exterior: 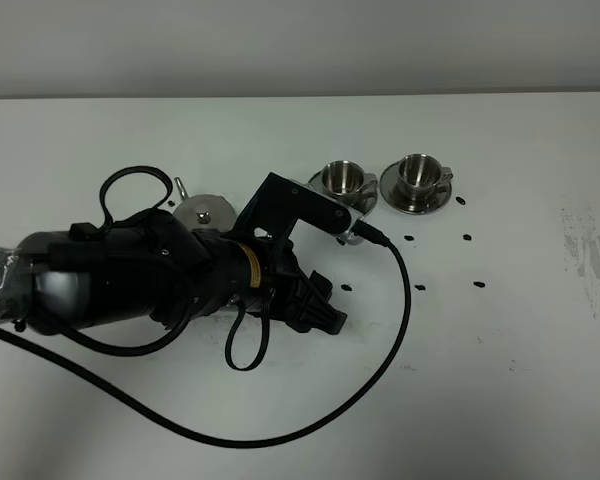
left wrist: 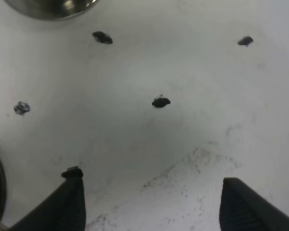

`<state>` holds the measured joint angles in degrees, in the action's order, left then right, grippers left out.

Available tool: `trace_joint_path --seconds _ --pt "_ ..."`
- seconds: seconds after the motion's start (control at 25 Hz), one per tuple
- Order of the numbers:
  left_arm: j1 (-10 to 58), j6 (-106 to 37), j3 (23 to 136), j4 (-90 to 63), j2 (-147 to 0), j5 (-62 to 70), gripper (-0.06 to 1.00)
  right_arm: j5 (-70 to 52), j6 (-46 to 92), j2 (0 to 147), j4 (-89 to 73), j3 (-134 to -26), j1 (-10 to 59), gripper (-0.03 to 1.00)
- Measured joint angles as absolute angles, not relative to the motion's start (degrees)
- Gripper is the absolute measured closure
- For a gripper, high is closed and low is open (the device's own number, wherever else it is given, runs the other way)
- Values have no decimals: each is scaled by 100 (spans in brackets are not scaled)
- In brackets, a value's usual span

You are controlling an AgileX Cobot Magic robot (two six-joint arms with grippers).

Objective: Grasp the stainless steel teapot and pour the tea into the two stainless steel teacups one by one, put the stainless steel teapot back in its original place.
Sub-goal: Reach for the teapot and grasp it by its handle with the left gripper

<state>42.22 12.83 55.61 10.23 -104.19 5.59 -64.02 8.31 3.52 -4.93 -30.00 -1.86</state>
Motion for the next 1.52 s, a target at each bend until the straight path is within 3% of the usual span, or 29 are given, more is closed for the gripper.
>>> trace_joint_path --seconds 1.52 --pt "3780 1854 5554 2034 -10424 2317 37 -6402 836 352 -493 -3000 -186 64"
